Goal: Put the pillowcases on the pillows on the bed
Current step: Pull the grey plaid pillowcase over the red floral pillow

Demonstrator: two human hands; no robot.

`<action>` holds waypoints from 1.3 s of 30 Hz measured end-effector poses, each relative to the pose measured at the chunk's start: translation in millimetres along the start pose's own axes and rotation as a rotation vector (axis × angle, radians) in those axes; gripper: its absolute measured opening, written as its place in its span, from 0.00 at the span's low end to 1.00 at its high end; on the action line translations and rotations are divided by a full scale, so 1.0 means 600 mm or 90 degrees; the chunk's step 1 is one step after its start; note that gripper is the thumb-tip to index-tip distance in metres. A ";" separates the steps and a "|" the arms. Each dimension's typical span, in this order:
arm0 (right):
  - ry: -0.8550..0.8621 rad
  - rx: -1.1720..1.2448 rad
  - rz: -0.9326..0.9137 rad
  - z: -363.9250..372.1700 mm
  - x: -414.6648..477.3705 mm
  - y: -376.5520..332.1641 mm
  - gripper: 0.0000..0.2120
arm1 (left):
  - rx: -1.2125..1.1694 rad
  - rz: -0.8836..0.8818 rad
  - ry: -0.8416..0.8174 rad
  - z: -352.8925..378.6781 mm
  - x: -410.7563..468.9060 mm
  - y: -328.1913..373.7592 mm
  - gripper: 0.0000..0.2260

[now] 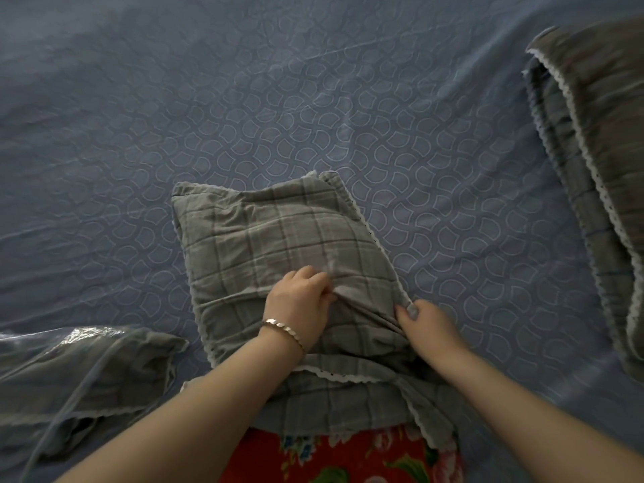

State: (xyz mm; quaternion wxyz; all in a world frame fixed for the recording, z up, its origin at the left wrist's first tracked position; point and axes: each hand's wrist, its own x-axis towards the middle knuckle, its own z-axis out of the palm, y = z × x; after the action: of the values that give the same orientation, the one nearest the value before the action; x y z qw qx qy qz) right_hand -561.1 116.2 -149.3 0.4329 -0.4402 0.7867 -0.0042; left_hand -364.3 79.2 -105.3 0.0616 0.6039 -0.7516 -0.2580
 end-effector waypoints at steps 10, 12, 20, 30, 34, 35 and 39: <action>0.009 -0.208 -0.583 -0.005 -0.028 -0.027 0.27 | -0.241 -0.122 -0.096 -0.061 -0.022 0.006 0.10; 0.074 -0.250 -0.611 -0.005 -0.017 -0.008 0.17 | -0.172 -0.058 -0.193 -0.069 -0.023 0.012 0.07; 0.112 -0.281 -0.625 -0.029 -0.007 0.025 0.05 | 0.221 0.184 -0.105 -0.036 -0.023 -0.027 0.11; -0.178 -0.215 -0.487 -0.012 -0.050 0.028 0.33 | 0.259 -0.097 -0.209 -0.080 0.161 0.000 0.25; -0.199 -0.071 -0.315 -0.007 -0.052 0.019 0.28 | 0.365 -0.124 -0.308 -0.042 0.193 -0.014 0.24; -0.184 0.015 -0.262 -0.005 -0.045 0.019 0.23 | 0.351 -0.100 -0.266 -0.038 0.190 -0.021 0.21; -0.146 0.162 -0.023 -0.009 0.000 0.011 0.07 | 0.165 -0.030 0.010 -0.076 0.104 -0.084 0.19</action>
State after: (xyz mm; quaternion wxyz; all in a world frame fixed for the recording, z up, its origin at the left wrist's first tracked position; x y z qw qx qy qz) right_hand -569.3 118.2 -148.4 0.5721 -0.3935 0.7170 -0.0615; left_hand -317.7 -0.7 -103.0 -0.0174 0.6260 -0.7640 -0.1552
